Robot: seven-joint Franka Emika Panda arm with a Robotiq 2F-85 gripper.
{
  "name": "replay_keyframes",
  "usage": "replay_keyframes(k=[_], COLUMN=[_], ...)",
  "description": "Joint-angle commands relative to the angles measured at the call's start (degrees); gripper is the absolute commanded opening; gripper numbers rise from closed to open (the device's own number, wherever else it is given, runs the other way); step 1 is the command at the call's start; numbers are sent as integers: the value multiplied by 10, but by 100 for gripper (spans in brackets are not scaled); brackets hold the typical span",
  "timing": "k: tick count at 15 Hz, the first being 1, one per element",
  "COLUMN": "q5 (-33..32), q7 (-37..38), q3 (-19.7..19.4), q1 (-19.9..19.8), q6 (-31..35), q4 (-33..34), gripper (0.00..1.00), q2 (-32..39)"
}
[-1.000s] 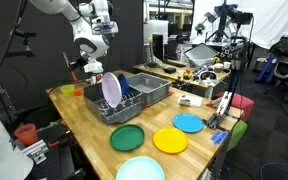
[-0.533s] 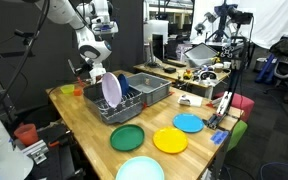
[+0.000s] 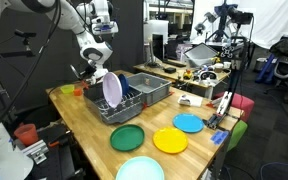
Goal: Pick up the knife from the yellow plate and put it in the knife holder on the dish rack
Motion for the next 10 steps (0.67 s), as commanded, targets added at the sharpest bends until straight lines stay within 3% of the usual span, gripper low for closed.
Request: replay_keyframes(k=[1, 10], q5=[-41, -50], q7=[16, 21], q3=[10, 27], q1=[-6, -30], q6=[10, -3], q4=[24, 36], gripper=[4, 4], q2=[24, 31])
